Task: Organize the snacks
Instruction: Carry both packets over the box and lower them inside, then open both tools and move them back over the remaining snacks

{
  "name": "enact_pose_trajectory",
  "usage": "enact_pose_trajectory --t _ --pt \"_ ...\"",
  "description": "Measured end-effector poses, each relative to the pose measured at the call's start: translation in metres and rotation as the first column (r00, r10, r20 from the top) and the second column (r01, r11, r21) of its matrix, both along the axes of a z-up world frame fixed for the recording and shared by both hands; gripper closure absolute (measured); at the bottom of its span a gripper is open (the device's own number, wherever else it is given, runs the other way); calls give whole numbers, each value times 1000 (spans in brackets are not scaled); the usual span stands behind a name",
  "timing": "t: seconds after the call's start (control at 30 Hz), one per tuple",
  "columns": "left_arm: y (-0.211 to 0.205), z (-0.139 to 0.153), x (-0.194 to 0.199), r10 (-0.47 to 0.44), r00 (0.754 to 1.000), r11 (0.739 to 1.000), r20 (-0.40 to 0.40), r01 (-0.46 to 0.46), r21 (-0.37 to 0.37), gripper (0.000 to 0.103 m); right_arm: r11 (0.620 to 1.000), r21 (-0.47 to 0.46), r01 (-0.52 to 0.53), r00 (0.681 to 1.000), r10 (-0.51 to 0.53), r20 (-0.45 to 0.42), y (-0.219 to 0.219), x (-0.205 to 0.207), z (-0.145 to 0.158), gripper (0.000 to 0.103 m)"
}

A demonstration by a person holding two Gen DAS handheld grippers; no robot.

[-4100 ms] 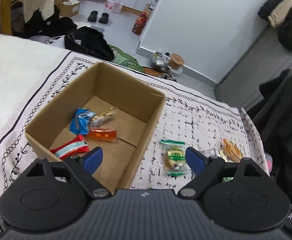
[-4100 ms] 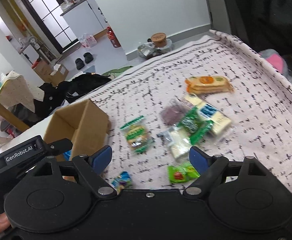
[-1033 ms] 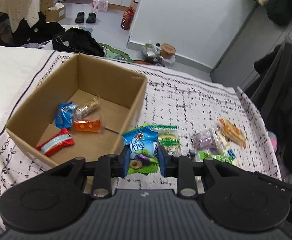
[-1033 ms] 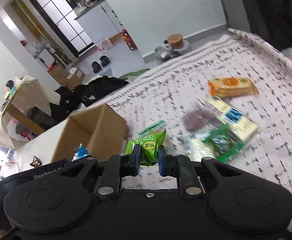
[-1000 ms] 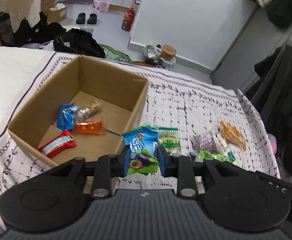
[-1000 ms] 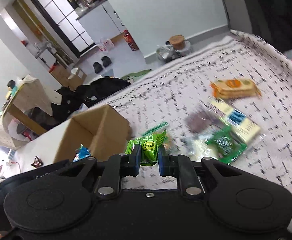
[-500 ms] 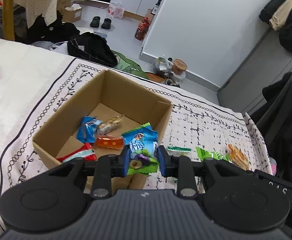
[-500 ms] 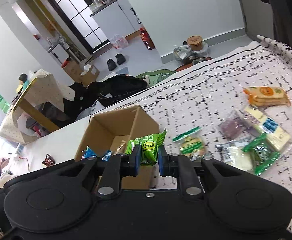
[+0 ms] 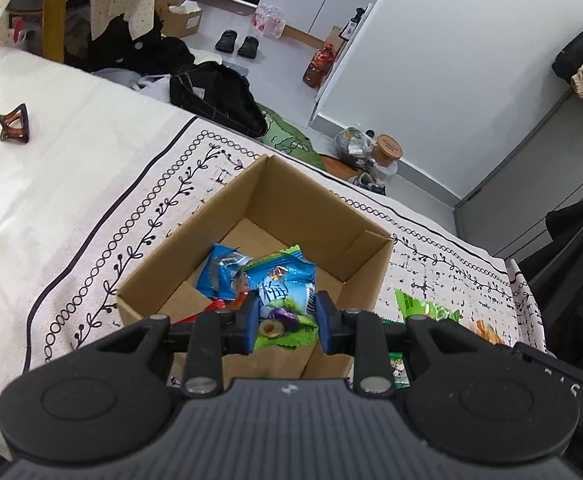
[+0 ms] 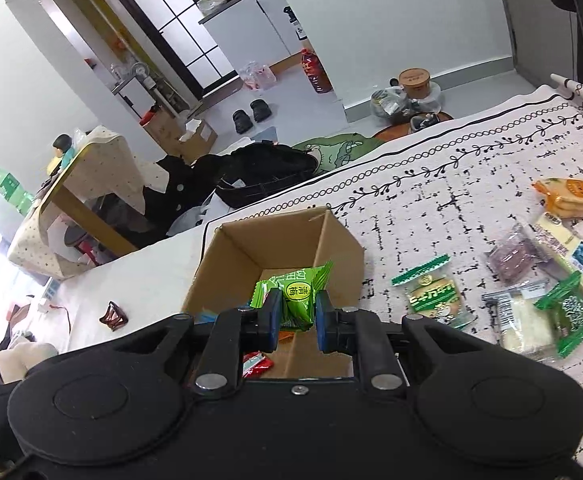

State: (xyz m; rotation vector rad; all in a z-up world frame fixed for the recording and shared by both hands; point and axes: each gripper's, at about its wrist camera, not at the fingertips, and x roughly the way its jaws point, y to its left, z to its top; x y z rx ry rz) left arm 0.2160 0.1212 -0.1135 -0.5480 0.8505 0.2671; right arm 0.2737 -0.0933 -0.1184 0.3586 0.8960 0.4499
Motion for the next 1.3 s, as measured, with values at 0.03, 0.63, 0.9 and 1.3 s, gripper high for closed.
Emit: enact_pose_trajectory --t 0.03,0.63,0.9,1.3 --pt "0 -1 0 3 1000 1000 -10 -3 0 72 1000 0 -2 1000 2 -3 1 0 -1 86" --pt "19 0 -6 121 992 992 -17 -121 21 33 999 4 -41 999 41 -19 29 5 -5 85" --pt "25 -3 -6 150 988 989 -24 -150 13 29 999 -16 -45 999 45 10 24 3 0 63" --pt "7 -4 2 85 995 996 -54 -84 24 17 997 -68 34 999 -33 7 -33 -8 -2 39"
